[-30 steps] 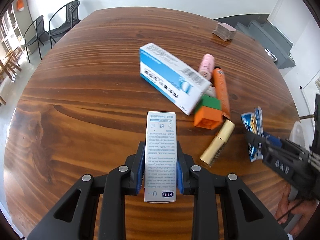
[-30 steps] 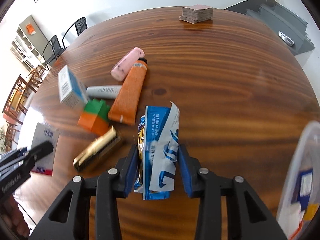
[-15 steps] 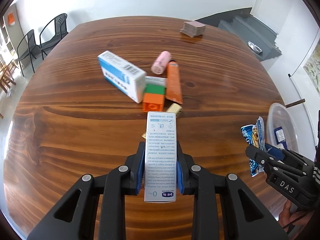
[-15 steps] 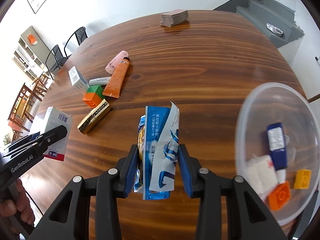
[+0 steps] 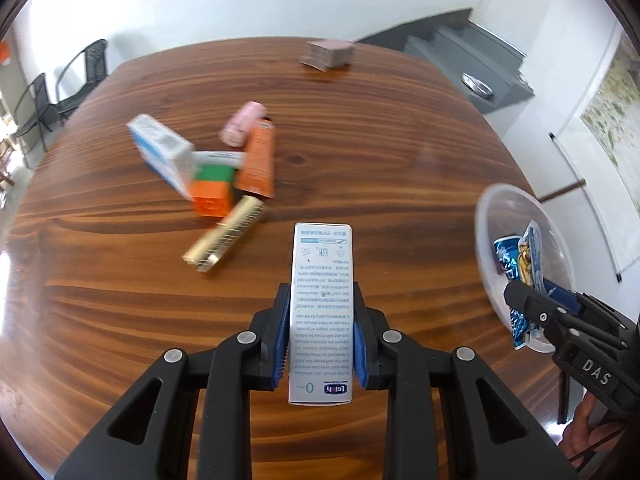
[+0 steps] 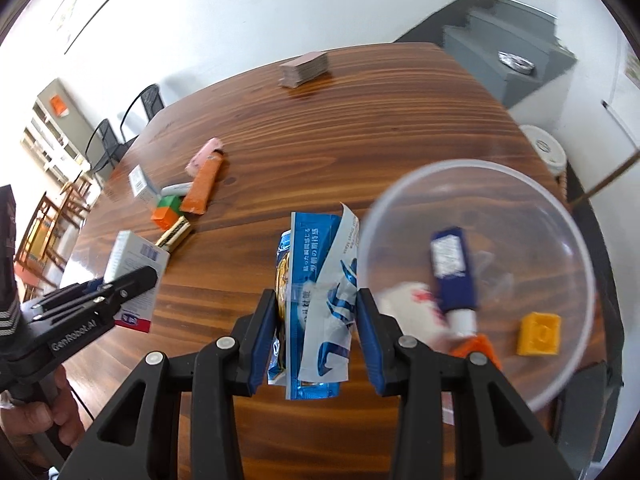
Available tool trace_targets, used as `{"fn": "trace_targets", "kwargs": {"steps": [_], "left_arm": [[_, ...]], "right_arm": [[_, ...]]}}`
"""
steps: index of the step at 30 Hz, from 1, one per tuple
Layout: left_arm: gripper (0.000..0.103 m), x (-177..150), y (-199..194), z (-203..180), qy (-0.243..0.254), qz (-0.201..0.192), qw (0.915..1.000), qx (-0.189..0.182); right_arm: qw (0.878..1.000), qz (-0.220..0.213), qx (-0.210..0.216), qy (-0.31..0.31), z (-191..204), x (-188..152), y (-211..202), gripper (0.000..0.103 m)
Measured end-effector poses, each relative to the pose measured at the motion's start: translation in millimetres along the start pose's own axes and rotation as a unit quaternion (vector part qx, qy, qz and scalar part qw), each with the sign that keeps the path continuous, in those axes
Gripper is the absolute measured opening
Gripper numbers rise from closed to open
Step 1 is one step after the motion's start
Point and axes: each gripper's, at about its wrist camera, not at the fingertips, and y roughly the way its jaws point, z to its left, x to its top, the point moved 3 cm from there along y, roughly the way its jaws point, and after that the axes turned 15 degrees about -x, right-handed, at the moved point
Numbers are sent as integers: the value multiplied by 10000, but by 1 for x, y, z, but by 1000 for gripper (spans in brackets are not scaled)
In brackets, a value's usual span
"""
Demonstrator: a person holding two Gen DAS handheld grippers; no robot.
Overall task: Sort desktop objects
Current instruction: 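Carry the white box and snack packet into the bowl and release both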
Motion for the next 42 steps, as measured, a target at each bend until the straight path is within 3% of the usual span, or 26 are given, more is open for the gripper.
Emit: {"fn": "trace_targets", "kwargs": {"steps": [8,17,27,37,38,40,42], "left_arm": [[28,12,31,-68,658,202,9971,-320],[28,29,70,-136,1241,493,9875,-838],[28,42,103,-167,1466,680,9818,-998],[30,50,116,-170,1305,809,9830,-1010],[32,50,117,-170,1278,843,9827,-1041],[52,50,118,-169,1193,845,9828,-1131],[63,53,114,-168,1097,679,9841,-1220]], "right_arm": [[9962,-141,-416,758,-70,-3,-8,43],[9864,-129,-813,1425,-138,-3,-5,43],[9830,-46,-879,1614,-157,-1,9,43],[9823,8,-859,1663,-155,-1,15,43],[9822,15,-852,1672,-154,-1,15,45],[9815,37,-850,1714,-155,-1,16,45],[9810,40,-851,1745,-156,-1,16,48]]}}
